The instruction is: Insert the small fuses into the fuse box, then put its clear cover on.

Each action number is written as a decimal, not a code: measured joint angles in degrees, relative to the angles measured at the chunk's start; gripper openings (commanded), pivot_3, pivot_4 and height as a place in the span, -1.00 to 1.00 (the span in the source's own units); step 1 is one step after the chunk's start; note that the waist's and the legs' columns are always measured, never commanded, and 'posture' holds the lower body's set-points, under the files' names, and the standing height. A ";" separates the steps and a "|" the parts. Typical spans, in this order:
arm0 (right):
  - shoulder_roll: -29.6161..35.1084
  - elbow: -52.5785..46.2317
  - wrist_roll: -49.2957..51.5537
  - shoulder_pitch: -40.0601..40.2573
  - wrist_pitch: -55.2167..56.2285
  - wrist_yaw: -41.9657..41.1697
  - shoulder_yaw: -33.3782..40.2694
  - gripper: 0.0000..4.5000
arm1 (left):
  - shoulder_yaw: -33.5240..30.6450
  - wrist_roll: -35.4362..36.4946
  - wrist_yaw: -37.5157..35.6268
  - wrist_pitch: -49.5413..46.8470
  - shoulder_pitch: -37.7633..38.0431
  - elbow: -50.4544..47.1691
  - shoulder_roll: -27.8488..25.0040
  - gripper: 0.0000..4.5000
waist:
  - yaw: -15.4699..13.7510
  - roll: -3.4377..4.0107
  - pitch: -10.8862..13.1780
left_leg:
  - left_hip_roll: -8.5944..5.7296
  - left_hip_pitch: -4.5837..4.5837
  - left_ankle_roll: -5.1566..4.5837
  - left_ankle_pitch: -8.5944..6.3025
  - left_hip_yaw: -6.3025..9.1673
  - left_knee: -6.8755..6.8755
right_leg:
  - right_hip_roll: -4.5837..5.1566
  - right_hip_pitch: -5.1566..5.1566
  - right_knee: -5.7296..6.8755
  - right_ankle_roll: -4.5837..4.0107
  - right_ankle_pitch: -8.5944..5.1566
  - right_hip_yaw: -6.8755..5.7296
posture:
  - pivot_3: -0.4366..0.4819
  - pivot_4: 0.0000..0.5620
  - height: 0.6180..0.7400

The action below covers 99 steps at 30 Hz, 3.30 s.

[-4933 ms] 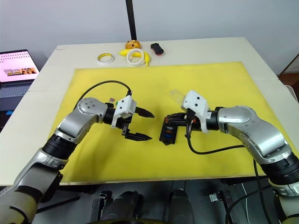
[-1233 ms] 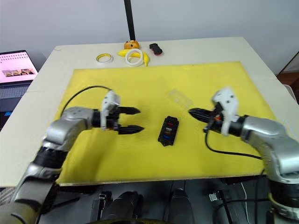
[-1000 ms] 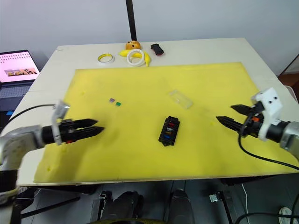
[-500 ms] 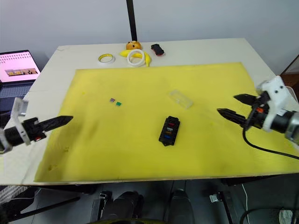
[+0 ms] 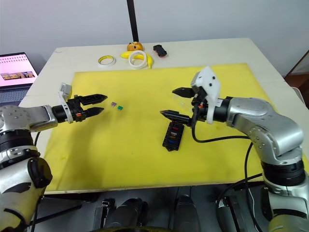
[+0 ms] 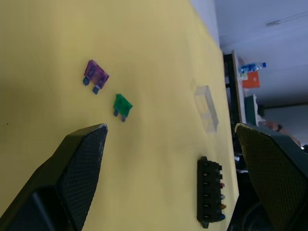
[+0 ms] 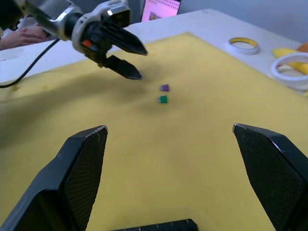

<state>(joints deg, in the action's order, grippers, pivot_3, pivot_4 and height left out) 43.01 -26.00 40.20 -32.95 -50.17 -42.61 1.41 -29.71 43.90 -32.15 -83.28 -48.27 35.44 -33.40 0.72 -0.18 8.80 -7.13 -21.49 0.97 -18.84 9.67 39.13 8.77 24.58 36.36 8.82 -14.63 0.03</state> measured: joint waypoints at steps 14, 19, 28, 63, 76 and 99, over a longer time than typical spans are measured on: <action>-4.23 2.72 -3.05 -3.28 1.91 1.36 -3.26 0.97 | 2.45 -5.32 -3.25 14.37 -6.18 19.56 1.75 1.00 | 0.14 0.00 0.00 | -0.01 0.00 0.00 0.00 0.00 0.00 | 0.00 0.04 0.08 0.00 0.00 0.00 | -0.05 -0.47 1.00; -5.22 2.18 -3.01 -3.17 1.72 2.01 -3.51 0.97 | 0.76 -5.03 -5.07 15.69 -6.23 22.30 1.68 1.00 | 0.10 0.00 -0.01 | -0.01 0.01 0.00 0.00 0.00 0.04 | 0.00 0.04 0.14 0.00 0.00 0.00 | -0.05 -0.47 1.00; -5.36 1.98 -2.98 -2.77 0.61 3.13 -3.46 0.97 | 0.68 -5.90 -6.48 18.74 -7.49 25.75 2.63 1.00 | -0.30 -0.01 -0.01 | -0.08 0.01 0.00 0.01 0.04 0.08 | 0.04 0.03 0.23 0.00 0.00 0.00 | -0.05 -0.47 1.00; -3.10 0.20 -2.87 -0.54 -0.68 3.68 -2.61 1.00 | -1.74 -8.20 -1.09 28.57 -8.32 29.09 7.87 -0.20 | -1.25 -0.02 -0.03 | -0.20 0.04 0.01 0.01 0.08 0.31 | 0.14 0.05 0.65 0.00 0.00 0.01 | -0.05 -0.47 1.00; -3.07 0.19 -2.87 -0.47 -0.69 3.37 -2.61 1.00 | -2.01 -8.59 0.28 30.30 -7.84 28.73 7.75 -0.98 | -0.76 0.03 -0.06 | -0.12 0.11 0.04 0.02 0.02 0.18 | 0.10 0.07 0.65 0.00 -0.01 0.03 | -0.05 -0.47 1.00; -27.54 2.33 31.48 2.70 -13.10 36.36 14.81 1.00 | -4.85 21.50 5.50 -8.73 -5.71 -20.08 17.76 -0.98 | 0.46 0.00 -0.03 | -0.02 -0.04 0.04 0.03 -0.03 -0.01 | 0.01 0.33 0.71 -0.01 -0.01 0.20 | -0.05 -0.47 1.00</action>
<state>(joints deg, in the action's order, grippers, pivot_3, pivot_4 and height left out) 15.46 -23.67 71.68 -30.24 -63.27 -6.25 16.22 -34.56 65.40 -26.66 -92.01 -53.99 15.36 -15.64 1.19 -0.18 8.77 -7.15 -21.52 1.02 -18.81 9.65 39.12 8.78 24.91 37.06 8.80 -14.64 0.23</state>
